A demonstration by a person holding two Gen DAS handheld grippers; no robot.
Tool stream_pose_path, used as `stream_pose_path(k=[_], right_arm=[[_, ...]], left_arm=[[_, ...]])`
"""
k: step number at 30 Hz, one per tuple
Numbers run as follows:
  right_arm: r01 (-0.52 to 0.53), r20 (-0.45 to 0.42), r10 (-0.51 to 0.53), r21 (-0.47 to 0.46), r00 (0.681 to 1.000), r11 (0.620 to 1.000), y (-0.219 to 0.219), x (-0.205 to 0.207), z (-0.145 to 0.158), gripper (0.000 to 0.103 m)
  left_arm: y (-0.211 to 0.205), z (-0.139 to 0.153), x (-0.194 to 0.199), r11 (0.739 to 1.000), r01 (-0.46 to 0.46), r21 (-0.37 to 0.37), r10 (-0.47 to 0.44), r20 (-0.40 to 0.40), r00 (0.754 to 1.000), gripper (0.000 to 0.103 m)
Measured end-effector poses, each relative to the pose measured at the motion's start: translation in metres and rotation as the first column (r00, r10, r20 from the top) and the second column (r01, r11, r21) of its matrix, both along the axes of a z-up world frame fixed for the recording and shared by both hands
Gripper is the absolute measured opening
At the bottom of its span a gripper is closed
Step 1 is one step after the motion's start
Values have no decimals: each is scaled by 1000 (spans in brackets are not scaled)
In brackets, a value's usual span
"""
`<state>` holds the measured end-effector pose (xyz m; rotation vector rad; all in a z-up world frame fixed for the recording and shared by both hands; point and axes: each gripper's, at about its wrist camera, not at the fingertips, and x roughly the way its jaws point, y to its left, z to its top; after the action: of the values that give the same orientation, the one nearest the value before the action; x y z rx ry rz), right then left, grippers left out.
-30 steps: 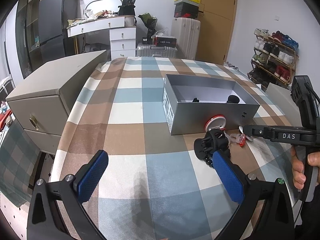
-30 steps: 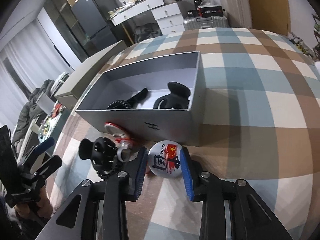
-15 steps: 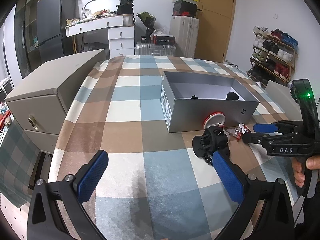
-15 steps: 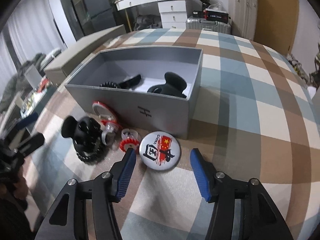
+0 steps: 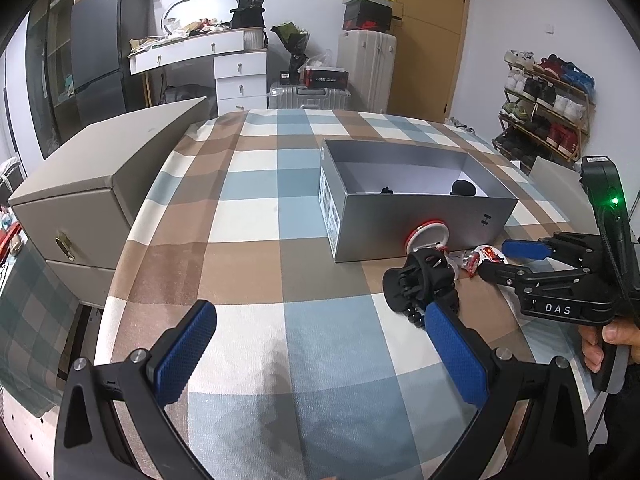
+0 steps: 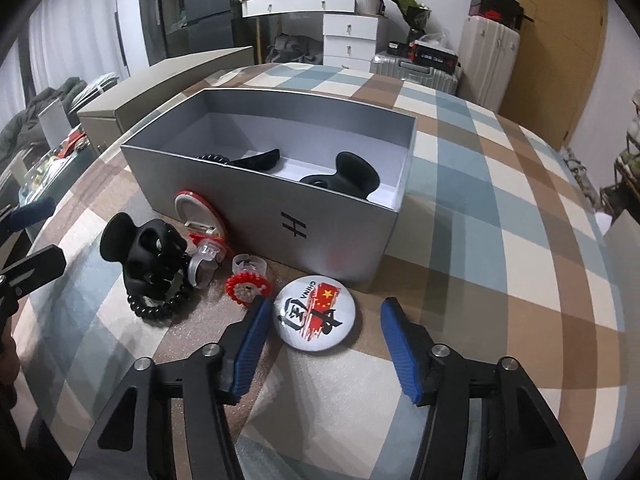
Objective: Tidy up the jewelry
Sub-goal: 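Lift the badge with the right tool while the left tool lifts the claw clip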
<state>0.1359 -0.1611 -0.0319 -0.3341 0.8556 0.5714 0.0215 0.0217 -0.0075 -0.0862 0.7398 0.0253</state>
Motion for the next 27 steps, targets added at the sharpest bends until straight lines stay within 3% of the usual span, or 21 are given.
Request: stream_pose_path(k=[4,12,16,20,27], right_arm=[[-26,-13,26,3,1000,1000,1,-3,1,41],[-52,48,55,-44,997,998,7,-13,5,41],[-55,77,54,4,996,998,-2,-17,26,41],[-64,93,54,115,994,991,-13,-20,47,41],[-64,83,48,199,995,978,-20,-17,56,41]], left_arm=[[0,-1,1,1000,-1,-3,1,-2,1000,101],[0,-2,1,1000,1,-1,-1,-1,1000,101],[-1,-2,1,1000,-4,-5,4,3,1000,101],[-10,-2,2,1000,10,-4,-10,2,1000,101],[-29,-11,19,999,32,-34,-33,-37,999,101]])
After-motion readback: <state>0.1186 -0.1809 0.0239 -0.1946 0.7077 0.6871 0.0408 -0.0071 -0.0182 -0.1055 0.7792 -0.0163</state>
